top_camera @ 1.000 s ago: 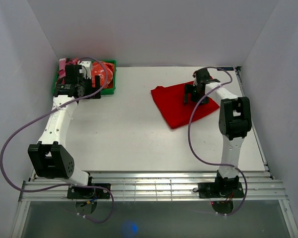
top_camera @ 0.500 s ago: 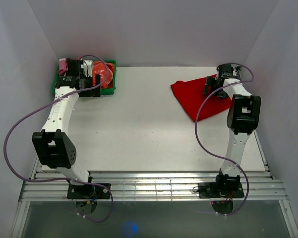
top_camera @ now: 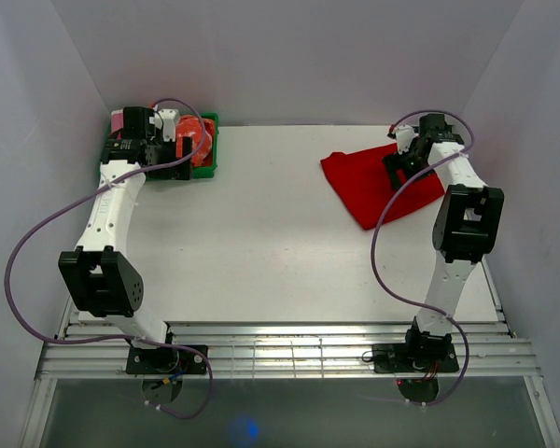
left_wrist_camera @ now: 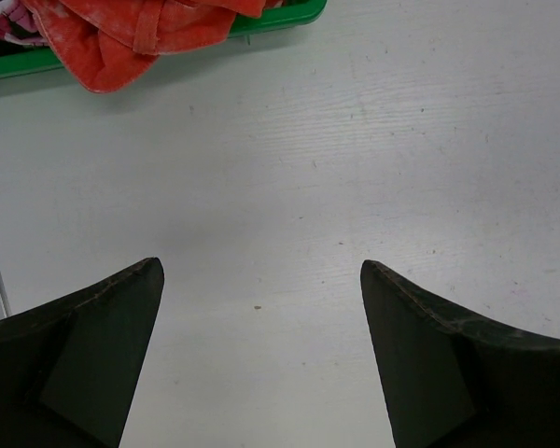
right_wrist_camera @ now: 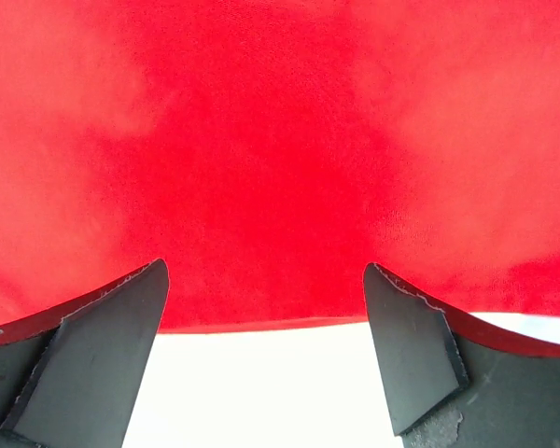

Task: Fold and stack the trousers
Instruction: Neatly place the folded trousers to the corner

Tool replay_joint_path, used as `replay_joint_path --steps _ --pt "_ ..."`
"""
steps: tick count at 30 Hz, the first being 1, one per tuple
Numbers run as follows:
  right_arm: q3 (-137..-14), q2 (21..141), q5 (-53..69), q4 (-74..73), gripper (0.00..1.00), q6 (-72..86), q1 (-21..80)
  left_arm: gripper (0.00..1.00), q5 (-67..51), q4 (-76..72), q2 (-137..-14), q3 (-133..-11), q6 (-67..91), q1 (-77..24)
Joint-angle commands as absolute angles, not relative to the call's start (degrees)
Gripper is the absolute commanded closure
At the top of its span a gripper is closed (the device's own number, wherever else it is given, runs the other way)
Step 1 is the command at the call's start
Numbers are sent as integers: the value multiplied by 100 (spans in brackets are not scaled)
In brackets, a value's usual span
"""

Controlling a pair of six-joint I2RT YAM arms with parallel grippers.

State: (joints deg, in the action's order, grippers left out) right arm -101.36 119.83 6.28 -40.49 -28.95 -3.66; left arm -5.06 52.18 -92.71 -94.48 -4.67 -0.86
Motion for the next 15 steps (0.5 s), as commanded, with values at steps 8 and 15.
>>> replay_joint_path --steps 8,15 --pt "-10784 13331 554 -4553 10 -4598 -317 2 -580 5317 -9044 -9563 -536 -53" --pt "-11277 13878 738 -4984 7 -3239 -308 2 -466 5335 -8886 -9440 -554 -44"
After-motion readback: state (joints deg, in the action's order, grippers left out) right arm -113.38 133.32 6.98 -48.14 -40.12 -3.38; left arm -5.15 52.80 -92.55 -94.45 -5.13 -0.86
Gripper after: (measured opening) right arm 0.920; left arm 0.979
